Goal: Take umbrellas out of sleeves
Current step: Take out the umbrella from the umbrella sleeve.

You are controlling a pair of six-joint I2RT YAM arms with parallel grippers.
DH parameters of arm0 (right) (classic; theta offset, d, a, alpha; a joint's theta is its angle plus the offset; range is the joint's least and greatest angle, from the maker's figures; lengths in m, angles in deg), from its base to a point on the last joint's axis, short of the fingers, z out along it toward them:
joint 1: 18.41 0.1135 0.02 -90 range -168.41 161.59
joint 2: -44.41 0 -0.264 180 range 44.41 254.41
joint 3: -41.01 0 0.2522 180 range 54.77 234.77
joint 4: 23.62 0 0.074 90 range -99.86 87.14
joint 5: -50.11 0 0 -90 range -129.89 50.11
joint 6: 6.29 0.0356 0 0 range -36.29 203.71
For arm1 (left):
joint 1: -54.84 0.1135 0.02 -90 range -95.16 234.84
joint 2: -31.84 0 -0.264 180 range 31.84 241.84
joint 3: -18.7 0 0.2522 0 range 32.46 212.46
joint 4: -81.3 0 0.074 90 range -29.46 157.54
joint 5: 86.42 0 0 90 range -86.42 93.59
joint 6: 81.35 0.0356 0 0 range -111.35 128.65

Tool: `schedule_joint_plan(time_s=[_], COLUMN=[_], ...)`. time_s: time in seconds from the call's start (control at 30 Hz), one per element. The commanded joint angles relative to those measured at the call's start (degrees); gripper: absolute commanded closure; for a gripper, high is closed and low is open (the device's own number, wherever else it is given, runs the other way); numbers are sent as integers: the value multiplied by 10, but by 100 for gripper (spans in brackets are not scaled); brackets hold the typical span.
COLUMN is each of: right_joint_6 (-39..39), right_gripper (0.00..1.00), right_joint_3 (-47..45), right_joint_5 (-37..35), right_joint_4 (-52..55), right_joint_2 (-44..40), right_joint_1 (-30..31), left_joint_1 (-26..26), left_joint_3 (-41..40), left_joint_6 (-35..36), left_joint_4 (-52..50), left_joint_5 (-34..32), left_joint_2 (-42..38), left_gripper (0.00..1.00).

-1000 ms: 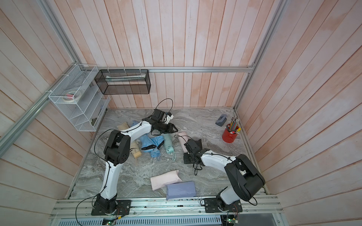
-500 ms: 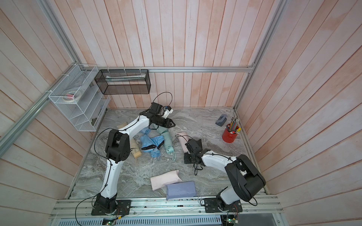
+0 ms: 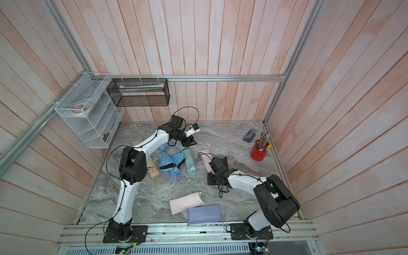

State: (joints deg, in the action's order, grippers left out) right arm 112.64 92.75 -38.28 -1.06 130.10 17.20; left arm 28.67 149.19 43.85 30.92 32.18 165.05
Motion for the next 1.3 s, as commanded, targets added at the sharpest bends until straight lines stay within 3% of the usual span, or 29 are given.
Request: schedule_joint_plan(time_s=[0.0, 0.23, 0.53, 0.8, 1.27], right_joint_6=[2, 6, 7, 6, 8], right_gripper=[100, 100, 100, 100, 100], right_joint_3=[-11, -16, -19, -16, -12], right_joint_5=[7, 9, 16, 17, 24], right_joint_4=[-5, -9, -17, -15, -15], right_joint_2=[-9, -12, -7, -7, -2], right_joint_1=[-2, -2, -2, -2, -1], left_joint_1=[-33, -41, -41, -39, -43], left_joint_3=[7, 59, 42, 45, 65], left_joint_6=[53, 40, 54, 106, 109], left_joint_4=[-31, -55, -53, -96, -92], left_joint_5=[-29, -53, -76, -43, -62], left_joint_2=[34, 77, 71, 82, 96], left_gripper=[42, 43, 43, 47, 50])
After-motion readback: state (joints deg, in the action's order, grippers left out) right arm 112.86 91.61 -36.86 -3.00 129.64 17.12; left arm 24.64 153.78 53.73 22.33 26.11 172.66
